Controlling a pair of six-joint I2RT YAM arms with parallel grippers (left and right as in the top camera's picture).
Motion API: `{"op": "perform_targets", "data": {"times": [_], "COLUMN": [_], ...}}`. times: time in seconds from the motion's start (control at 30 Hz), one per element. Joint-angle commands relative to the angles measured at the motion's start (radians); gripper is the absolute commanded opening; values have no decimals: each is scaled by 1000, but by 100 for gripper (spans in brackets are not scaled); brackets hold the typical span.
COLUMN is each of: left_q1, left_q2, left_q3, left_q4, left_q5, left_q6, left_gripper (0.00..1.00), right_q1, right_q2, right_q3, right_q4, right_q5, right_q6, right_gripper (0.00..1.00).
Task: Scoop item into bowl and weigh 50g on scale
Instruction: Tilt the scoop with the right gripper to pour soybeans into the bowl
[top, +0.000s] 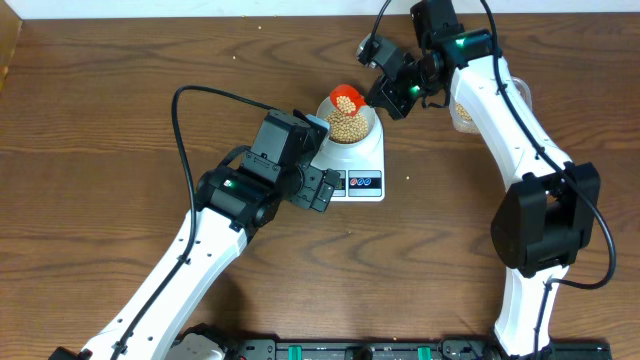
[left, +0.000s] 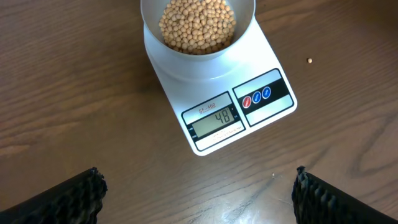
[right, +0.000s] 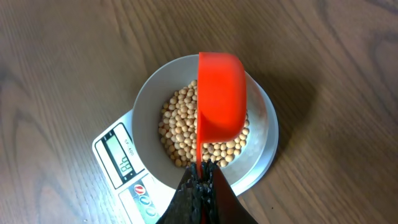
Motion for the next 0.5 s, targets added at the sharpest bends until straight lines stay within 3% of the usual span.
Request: {"op": "perform_targets", "data": {"times": [0.0, 0.47], "left_q1": [3, 3], "left_q2": [8, 8], "left_q3": [0, 0], "left_q4": [-1, -1], "left_q5": [-13, -13], "left_q6": [-2, -2], "left_gripper": [98, 98], "right_q1": [9, 9], "right_q2": [-38, -38], "right_q3": [14, 14], "right_q4": [-3, -31], "right_q5": [-18, -18], "right_q6": [-21, -153], "right_gripper": [1, 1]}}
